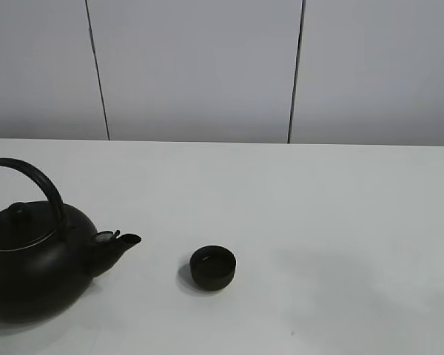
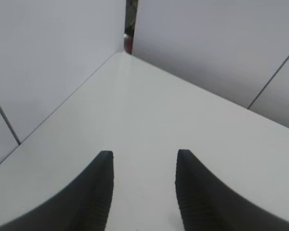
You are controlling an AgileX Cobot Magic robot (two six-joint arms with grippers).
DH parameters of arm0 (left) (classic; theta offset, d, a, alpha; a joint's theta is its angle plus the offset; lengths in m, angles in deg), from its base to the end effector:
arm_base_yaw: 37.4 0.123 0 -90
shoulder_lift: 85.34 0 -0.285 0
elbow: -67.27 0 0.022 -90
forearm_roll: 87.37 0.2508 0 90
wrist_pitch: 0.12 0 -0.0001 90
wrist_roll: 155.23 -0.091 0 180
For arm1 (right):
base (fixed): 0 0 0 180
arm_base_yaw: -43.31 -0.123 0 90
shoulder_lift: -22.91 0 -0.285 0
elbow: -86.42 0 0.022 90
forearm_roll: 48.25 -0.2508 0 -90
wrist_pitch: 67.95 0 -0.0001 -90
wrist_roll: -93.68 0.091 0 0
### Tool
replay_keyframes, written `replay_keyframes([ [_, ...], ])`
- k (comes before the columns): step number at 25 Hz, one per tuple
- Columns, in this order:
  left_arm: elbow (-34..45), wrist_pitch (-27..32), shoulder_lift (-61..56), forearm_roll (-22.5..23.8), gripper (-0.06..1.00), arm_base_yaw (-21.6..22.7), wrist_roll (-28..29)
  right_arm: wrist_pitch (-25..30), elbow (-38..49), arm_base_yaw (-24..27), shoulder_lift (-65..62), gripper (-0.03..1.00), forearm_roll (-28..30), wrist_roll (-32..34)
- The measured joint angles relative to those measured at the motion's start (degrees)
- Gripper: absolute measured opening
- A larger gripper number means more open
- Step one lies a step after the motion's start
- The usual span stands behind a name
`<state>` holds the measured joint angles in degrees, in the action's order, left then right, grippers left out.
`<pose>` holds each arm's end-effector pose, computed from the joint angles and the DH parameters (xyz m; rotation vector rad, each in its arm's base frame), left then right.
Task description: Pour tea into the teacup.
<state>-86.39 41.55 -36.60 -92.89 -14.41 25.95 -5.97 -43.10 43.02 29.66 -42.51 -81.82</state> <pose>0.1218 0.0454 0.3823 -0.4588 1.9844 0.1288 -0.0048 -0.0081 0.2666 0.0813 2.0755 -0.0696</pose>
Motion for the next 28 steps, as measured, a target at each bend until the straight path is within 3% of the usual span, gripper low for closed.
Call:
replay_keyframes([
  [5, -7.5, 14.0, -13.0, -5.5, 0.31, 0.0, -6.9, 0.0, 0.0, 0.0, 0.0, 0.51, 0.0, 0.0],
  [12, -10.6, 30.2, -30.1, -10.1, 0.31, -0.9, -9.3, 0.0, 0.0, 0.0, 0.0, 0.51, 0.0, 0.0],
  [18, -7.7, 32.0, -39.7, -9.7, 0.31, -1.0, -9.4, 0.0, 0.0, 0.0, 0.0, 0.51, 0.0, 0.0],
  [28, 11.5, 29.8, -42.0, -4.6, 0.31, -2.2, -9.3, 0.0, 0.0, 0.0, 0.0, 0.51, 0.0, 0.0],
])
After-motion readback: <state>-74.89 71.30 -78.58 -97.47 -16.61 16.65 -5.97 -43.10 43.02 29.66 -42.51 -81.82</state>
